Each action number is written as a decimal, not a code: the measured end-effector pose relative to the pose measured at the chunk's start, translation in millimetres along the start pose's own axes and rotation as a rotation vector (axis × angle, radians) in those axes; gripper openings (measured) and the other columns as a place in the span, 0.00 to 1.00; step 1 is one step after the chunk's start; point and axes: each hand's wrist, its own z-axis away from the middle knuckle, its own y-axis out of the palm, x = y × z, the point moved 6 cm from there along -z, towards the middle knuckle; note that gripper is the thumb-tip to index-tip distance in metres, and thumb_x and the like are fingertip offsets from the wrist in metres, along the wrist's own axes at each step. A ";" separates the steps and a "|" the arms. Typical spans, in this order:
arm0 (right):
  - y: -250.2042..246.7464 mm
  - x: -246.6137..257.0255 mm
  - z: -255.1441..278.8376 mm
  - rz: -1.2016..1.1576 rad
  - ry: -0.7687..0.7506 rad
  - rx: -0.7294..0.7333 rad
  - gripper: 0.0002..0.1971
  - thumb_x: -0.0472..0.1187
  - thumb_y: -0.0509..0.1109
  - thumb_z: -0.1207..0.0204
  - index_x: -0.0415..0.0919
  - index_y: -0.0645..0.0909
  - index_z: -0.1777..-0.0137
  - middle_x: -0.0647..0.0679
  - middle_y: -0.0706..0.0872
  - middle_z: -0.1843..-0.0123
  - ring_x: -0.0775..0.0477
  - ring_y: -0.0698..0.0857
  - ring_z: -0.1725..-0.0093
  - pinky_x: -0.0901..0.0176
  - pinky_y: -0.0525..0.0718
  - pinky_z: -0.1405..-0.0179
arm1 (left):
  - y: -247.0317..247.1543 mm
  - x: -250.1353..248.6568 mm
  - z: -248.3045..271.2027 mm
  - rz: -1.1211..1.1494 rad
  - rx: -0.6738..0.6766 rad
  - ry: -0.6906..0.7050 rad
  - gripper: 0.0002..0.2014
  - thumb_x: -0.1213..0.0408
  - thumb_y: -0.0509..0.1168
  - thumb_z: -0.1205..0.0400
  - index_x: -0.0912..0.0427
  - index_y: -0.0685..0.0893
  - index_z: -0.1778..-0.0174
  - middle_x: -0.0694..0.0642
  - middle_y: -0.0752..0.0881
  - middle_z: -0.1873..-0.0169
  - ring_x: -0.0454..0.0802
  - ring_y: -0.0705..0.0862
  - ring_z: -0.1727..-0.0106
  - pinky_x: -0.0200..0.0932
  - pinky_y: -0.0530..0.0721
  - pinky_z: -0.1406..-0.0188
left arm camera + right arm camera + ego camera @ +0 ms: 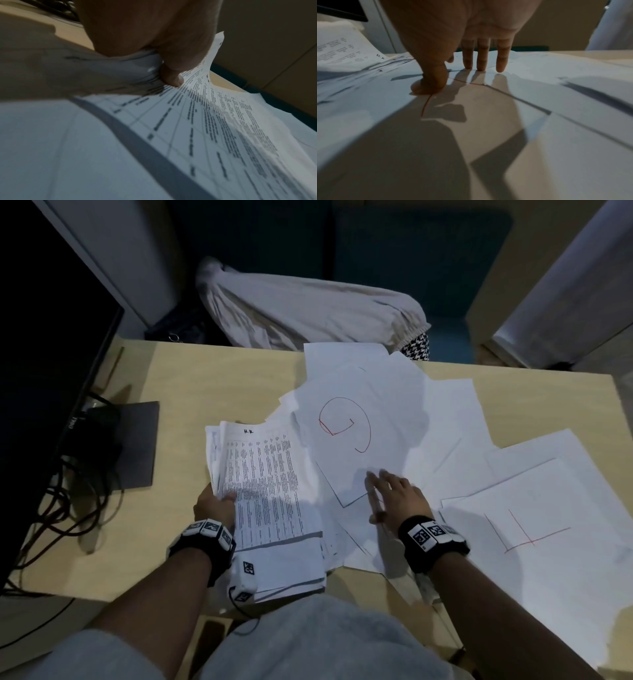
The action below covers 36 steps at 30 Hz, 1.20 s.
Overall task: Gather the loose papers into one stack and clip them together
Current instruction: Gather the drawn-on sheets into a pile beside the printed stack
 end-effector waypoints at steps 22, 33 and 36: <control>-28.1 -4.5 0.4 -0.022 0.025 -0.035 0.19 0.47 0.55 0.16 0.50 0.68 0.26 0.48 0.79 0.30 0.40 0.78 0.34 0.47 0.78 0.40 | -22.5 -2.4 -22.7 -0.292 -0.188 -0.044 0.40 0.65 0.73 0.27 0.62 0.61 0.22 0.67 0.71 0.26 0.68 0.70 0.26 0.64 0.71 0.30; -34.3 5.8 25.0 -0.291 -0.248 -0.213 0.10 0.46 0.67 0.20 0.43 0.86 0.46 0.48 0.86 0.38 0.42 0.87 0.44 0.55 0.84 0.48 | 131.9 -121.8 71.8 0.152 0.696 0.087 0.39 0.31 0.63 0.27 0.58 0.73 0.30 0.56 0.82 0.36 0.54 0.85 0.49 0.51 0.87 0.53; -28.4 -2.4 41.2 -0.317 -0.340 -0.227 0.09 0.46 0.72 0.24 0.46 0.88 0.46 0.47 0.84 0.34 0.43 0.86 0.41 0.48 0.85 0.43 | 146.0 -132.1 81.6 -0.104 0.550 0.272 0.28 0.53 0.73 0.26 0.57 0.77 0.31 0.54 0.84 0.37 0.56 0.82 0.35 0.41 0.76 0.37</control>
